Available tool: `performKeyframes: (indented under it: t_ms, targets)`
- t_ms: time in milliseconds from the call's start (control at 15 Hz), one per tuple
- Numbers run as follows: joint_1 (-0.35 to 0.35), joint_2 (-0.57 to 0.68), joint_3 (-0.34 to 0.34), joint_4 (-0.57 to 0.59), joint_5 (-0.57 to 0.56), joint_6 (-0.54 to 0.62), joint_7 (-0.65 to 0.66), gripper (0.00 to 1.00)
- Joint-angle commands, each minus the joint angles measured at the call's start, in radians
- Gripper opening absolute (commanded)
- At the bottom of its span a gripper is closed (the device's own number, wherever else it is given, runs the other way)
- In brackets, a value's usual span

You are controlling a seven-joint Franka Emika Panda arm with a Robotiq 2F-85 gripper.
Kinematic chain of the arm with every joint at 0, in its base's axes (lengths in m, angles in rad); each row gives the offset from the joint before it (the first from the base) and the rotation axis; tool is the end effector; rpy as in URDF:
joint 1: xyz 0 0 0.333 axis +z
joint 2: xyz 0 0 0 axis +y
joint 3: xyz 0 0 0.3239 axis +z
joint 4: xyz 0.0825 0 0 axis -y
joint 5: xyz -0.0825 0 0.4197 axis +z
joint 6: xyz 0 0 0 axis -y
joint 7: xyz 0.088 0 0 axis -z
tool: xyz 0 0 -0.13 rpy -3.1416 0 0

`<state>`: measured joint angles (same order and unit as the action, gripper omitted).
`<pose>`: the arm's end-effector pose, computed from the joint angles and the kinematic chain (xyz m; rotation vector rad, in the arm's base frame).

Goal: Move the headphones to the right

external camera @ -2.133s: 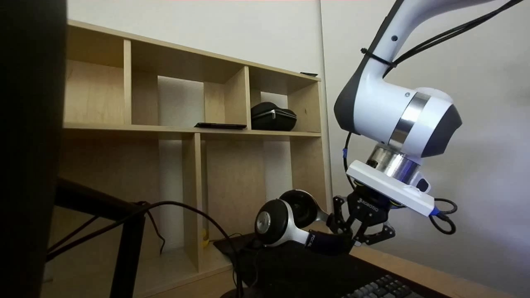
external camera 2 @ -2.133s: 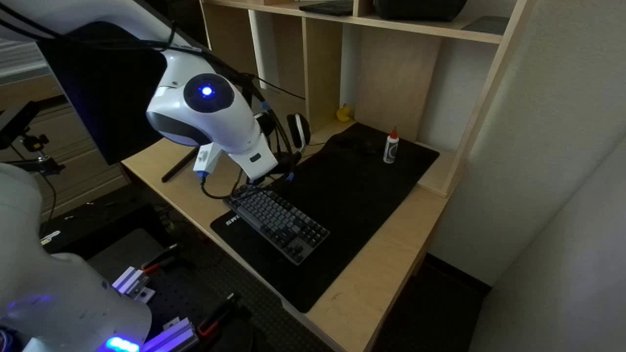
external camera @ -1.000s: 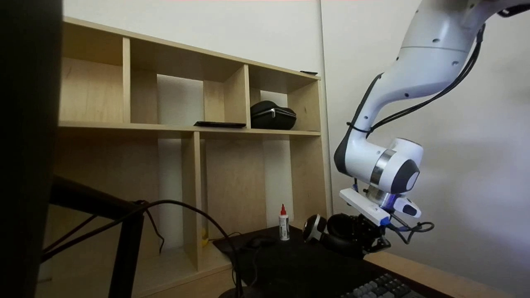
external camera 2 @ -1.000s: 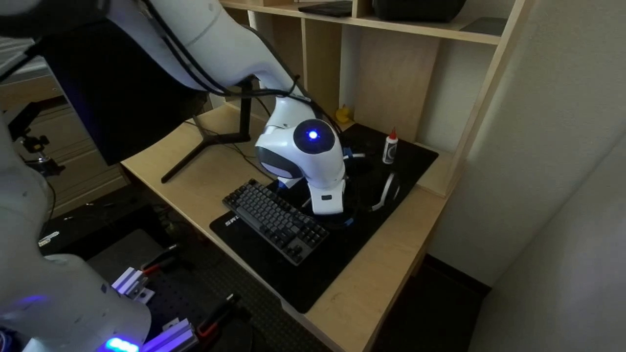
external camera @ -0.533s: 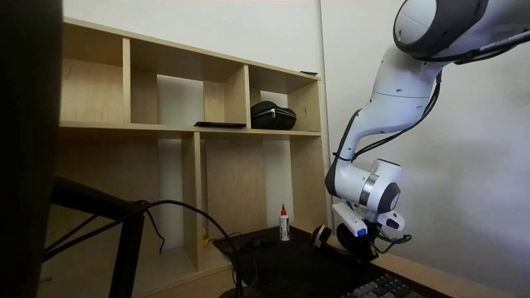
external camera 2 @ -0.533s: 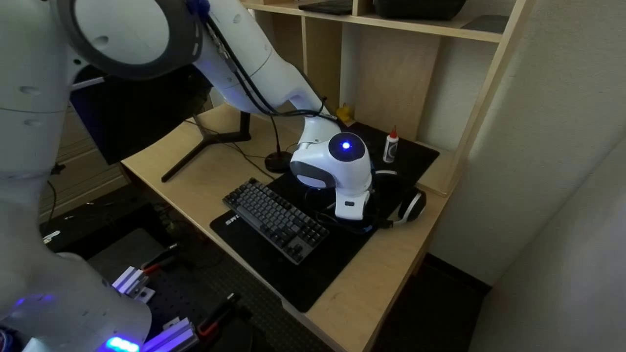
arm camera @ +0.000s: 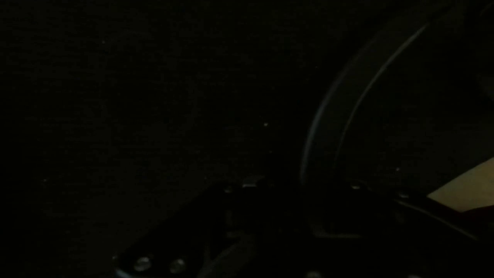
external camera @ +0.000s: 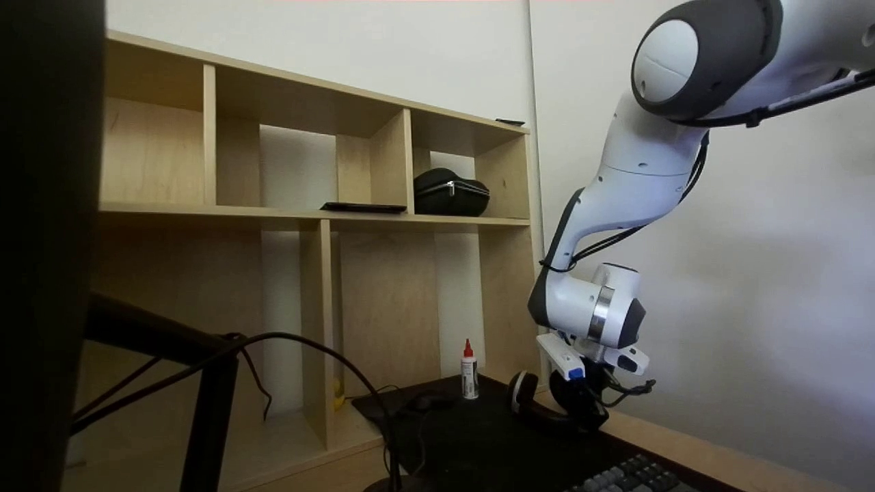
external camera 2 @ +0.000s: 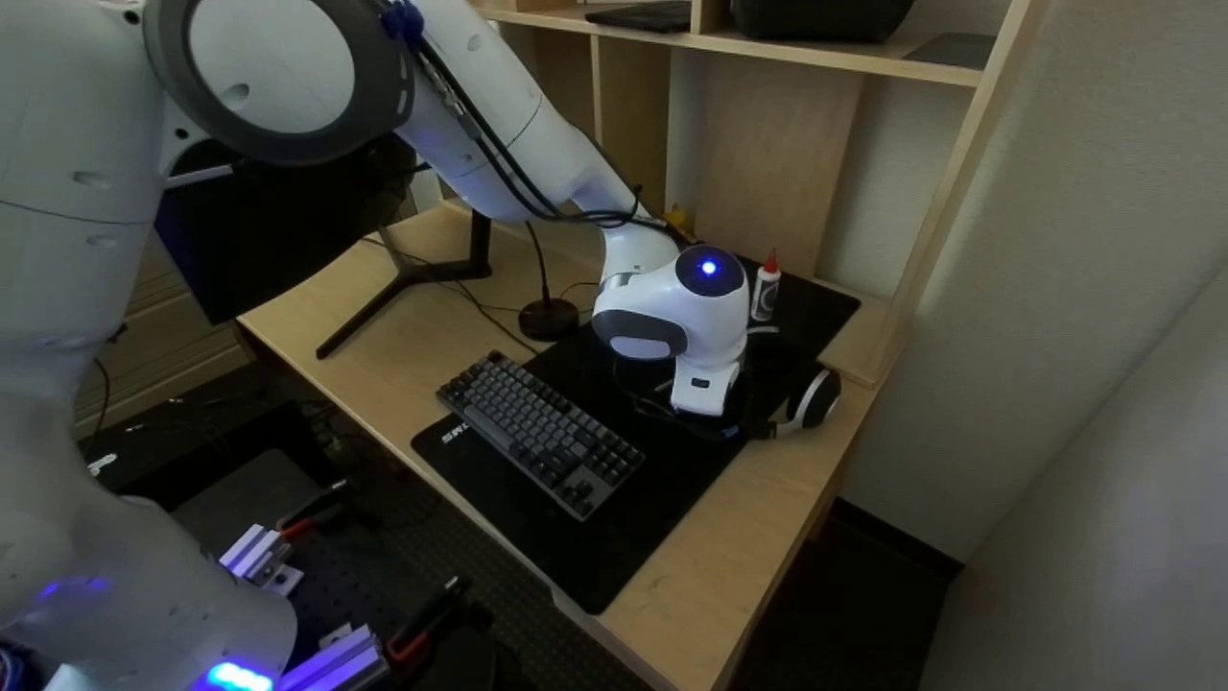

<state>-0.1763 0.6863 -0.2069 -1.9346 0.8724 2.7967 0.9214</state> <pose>0.5927 -0.2719 0.1015 -1.4854 2.4215 -0.2013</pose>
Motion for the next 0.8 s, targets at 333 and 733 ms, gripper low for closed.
performKeyframes:
  t_ms: [333,733]
  targets:
    - [-0.022,-0.241,0.077,-0.230,0.153,0.167,-0.173,0.98]
    - [0.006,-0.323,0.072,-0.305,0.245,0.219,-0.308,1.00]
